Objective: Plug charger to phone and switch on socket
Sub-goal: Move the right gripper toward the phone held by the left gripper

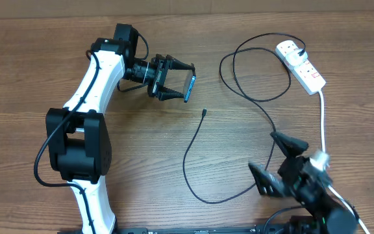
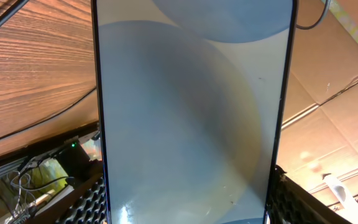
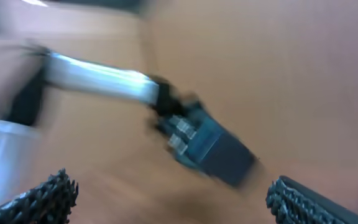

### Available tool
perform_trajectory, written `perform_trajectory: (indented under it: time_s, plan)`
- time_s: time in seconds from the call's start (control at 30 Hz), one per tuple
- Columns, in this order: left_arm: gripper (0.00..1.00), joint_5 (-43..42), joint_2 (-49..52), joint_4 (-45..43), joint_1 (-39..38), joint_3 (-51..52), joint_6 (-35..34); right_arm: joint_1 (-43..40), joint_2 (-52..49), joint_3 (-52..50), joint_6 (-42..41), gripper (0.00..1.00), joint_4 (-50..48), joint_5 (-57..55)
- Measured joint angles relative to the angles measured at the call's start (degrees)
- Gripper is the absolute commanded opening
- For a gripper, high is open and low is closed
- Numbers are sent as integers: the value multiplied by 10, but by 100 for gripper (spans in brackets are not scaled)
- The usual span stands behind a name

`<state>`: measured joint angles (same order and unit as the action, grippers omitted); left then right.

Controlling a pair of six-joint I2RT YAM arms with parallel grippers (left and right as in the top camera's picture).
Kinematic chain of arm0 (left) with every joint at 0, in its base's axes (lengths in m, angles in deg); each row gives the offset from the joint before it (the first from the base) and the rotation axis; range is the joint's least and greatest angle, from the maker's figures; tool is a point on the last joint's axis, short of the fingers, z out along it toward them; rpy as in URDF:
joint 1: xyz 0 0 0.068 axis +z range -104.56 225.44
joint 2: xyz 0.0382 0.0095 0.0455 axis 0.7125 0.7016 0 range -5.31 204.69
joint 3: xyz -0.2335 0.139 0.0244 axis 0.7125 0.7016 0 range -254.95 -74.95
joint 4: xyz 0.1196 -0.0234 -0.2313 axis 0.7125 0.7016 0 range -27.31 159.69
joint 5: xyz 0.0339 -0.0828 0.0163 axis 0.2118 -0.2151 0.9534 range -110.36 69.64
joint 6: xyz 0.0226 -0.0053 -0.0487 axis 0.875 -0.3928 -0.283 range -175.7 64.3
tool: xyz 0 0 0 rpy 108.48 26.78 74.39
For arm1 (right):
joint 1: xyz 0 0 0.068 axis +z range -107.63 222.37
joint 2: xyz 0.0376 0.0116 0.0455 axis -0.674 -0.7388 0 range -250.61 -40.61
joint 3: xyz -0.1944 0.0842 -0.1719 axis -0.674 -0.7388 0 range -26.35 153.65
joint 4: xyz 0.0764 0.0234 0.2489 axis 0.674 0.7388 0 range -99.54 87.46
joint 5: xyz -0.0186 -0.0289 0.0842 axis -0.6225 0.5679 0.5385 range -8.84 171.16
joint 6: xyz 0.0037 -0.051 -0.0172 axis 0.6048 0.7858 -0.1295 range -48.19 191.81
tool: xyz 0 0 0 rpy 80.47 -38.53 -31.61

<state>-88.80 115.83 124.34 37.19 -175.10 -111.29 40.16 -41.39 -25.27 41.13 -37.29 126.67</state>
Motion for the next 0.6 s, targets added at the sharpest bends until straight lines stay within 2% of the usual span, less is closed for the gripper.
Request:
perform_trajectory:
  time_s: [0.07,0.13,0.23,0.3,0.33,0.43,0.5,0.6]
  plan:
    - [65,-1,0,0,0,0,0,0,1,8,-32,100,-58,9]
    - [65,-2,0,0,0,0,0,0,-1,42,-43,100,-11,2]
    - [65,-1,0,0,0,0,0,0,-34,139,-14,100,148,-6]
    - [65,-2,0,-2,0,0,0,0,-109,272,43,100,331,-12]
    - [65,-1,0,-1,0,0,0,0,-132,304,59,100,375,-15]
    - [65,-1,0,-2,0,-1,0,0,-287,493,110,100,573,-13]
    - [65,-1,0,-3,0,-1,0,1,-386,600,130,100,644,12]
    - [65,0,0,-3,0,-1,0,5,-485,689,127,100,649,115]
